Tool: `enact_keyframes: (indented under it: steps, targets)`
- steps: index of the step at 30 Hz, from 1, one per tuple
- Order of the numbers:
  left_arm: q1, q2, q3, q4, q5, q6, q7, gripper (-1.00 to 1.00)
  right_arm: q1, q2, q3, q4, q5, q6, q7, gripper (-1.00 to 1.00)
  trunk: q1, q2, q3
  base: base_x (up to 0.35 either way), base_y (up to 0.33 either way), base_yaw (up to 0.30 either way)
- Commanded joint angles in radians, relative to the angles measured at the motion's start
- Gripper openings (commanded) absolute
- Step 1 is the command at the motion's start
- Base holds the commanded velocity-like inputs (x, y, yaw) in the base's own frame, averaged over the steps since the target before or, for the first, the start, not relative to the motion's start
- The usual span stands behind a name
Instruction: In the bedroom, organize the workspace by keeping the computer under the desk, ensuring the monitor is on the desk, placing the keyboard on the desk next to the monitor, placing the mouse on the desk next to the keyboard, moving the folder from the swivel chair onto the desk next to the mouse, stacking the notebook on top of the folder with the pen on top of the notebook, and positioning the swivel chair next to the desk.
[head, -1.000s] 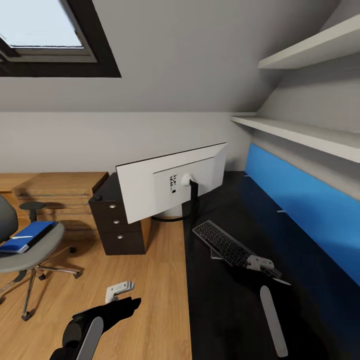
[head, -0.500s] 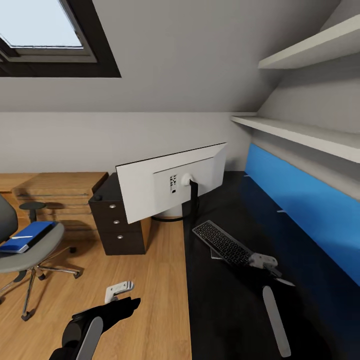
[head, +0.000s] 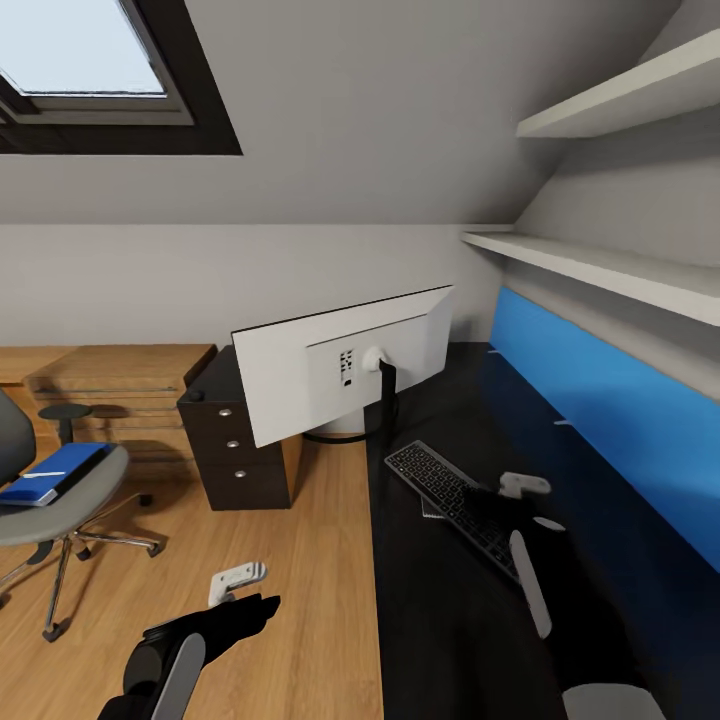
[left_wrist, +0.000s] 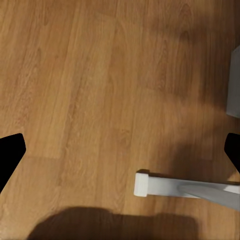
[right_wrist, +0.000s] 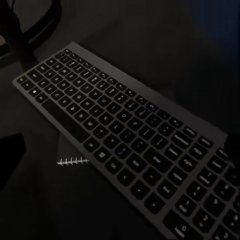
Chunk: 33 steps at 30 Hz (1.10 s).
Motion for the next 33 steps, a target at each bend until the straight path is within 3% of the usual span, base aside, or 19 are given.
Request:
enact_keyframes:
  steps: [1,3,4,13,14,15,18,24,28,30,33]
  targets:
    - [-0.001,0.000,0.001,-0.001,0.011,0.003,0.010,1.00,-0.055,-0.006,-0.001,0.069,0.006,-0.015,-0.006,1.00,0.000,-0.001,-0.001,0.000,0.000,0.000]
    - [-0.001,0.000,0.002,-0.001,0.011,0.003,0.010,1.00,-0.107,-0.013,-0.001,0.147,0.014,-0.046,-0.007,1.00,0.000,-0.001,-0.001,0.000,0.000,0.000]
    - [-0.001,0.000,0.002,0.000,0.011,0.003,0.010,1.00,-0.158,-0.022,-0.001,0.235,0.020,-0.091,-0.007,1.00,0.000,-0.001,-0.001,0.000,0.000,0.000]
    - [-0.001,-0.001,0.013,0.000,0.011,0.003,0.010,1.00,-0.410,-0.086,-0.001,0.744,0.027,-0.351,-0.009,1.00,0.000,-0.001,-0.001,0.000,0.000,0.000]
    - [-0.001,-0.001,0.015,0.000,0.011,0.002,0.010,1.00,-0.514,-0.121,-0.001,0.977,0.027,-0.497,-0.009,1.00,0.000,-0.001,-0.001,0.000,0.000,0.000]
    - [-0.001,-0.001,0.015,0.000,0.011,0.002,0.010,1.00,-0.536,-0.129,-0.001,1.025,0.027,-0.534,-0.009,1.00,0.000,-0.001,-0.001,0.000,0.000,0.000]
    - [-0.001,-0.002,0.016,-0.003,0.014,0.002,0.005,1.00,-0.564,-0.142,-0.002,1.089,0.023,-0.583,-0.009,1.00,0.000,-0.001,-0.001,0.000,0.000,0.000]
    - [-0.001,-0.002,0.016,-0.036,0.030,0.003,0.000,1.00,-0.572,-0.143,-0.002,1.114,0.005,-0.596,-0.010,1.00,0.000,-0.001,-0.001,0.000,0.000,0.000]
    - [-0.001,0.002,0.019,-0.097,0.106,0.007,-0.001,1.00,-0.571,-0.143,-0.002,1.121,-0.054,-0.595,-0.009,1.00,0.000,-0.001,-0.001,0.000,0.000,0.000]
    - [-0.001,0.004,0.023,-0.118,0.164,0.008,-0.001,1.00,-0.571,-0.143,-0.001,1.123,-0.073,-0.594,-0.007,1.00,0.004,-0.008,-0.004,0.000,0.000,0.000]
    - [-0.001,0.004,0.024,-0.125,0.187,0.008,-0.001,1.00,-0.570,-0.141,-0.001,1.124,-0.076,-0.594,-0.008,1.00,0.015,-0.029,-0.014,0.000,0.000,0.000]
